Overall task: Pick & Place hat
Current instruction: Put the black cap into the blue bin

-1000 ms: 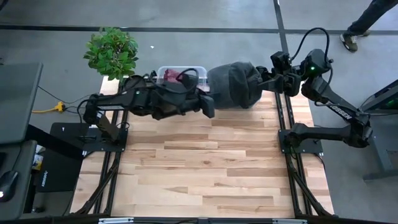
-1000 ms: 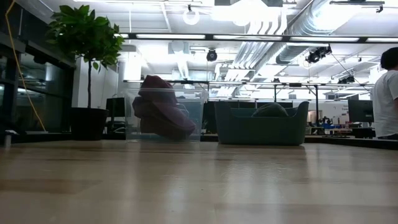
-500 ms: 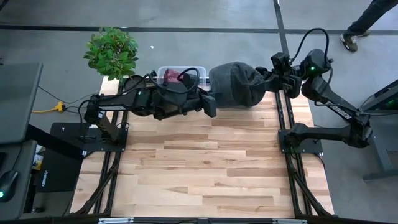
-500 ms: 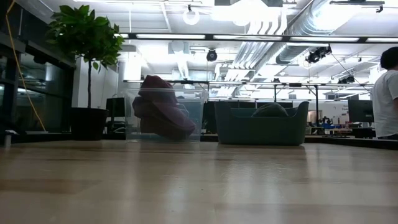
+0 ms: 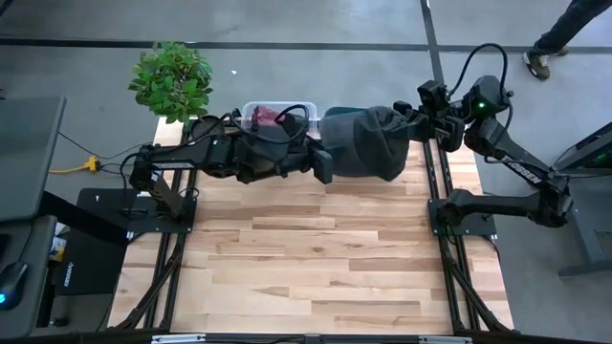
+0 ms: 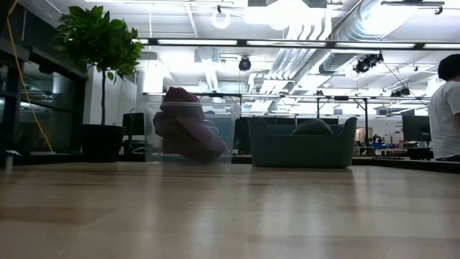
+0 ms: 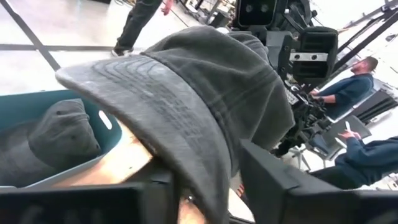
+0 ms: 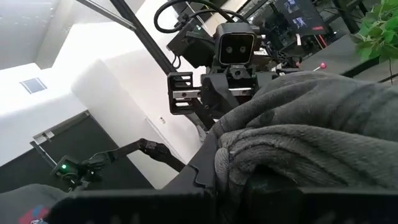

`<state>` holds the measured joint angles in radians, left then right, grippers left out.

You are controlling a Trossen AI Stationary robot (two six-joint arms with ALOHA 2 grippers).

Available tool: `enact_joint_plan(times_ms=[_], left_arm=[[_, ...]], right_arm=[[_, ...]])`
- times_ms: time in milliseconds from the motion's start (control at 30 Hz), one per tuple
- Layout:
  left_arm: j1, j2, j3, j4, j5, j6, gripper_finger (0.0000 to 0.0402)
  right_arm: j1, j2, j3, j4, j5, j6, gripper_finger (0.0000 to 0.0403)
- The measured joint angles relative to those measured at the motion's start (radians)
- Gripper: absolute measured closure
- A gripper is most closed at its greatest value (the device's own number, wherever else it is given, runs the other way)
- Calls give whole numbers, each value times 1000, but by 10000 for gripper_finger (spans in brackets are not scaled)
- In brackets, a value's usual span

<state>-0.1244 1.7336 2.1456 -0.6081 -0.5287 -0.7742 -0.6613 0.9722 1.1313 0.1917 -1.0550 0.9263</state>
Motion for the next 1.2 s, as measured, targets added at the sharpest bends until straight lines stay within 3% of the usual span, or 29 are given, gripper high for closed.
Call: enact_joint_plan(times_ms=[267, 467, 767, 1200], left_arm=[[0, 0, 0, 3, -11, 10, 143], [0, -2, 0, -54, -13, 18, 78], [-1, -2, 0, -168, -55, -1, 62], [-7, -17, 0, -393, -228, -51, 62]], right_arm=[[0, 0, 0, -17, 5, -11, 393], [0, 0, 0, -30, 9, -15, 393], [-18, 0, 0, -31, 11, -19, 393], [-105, 0, 0, -65, -10, -22, 393]])
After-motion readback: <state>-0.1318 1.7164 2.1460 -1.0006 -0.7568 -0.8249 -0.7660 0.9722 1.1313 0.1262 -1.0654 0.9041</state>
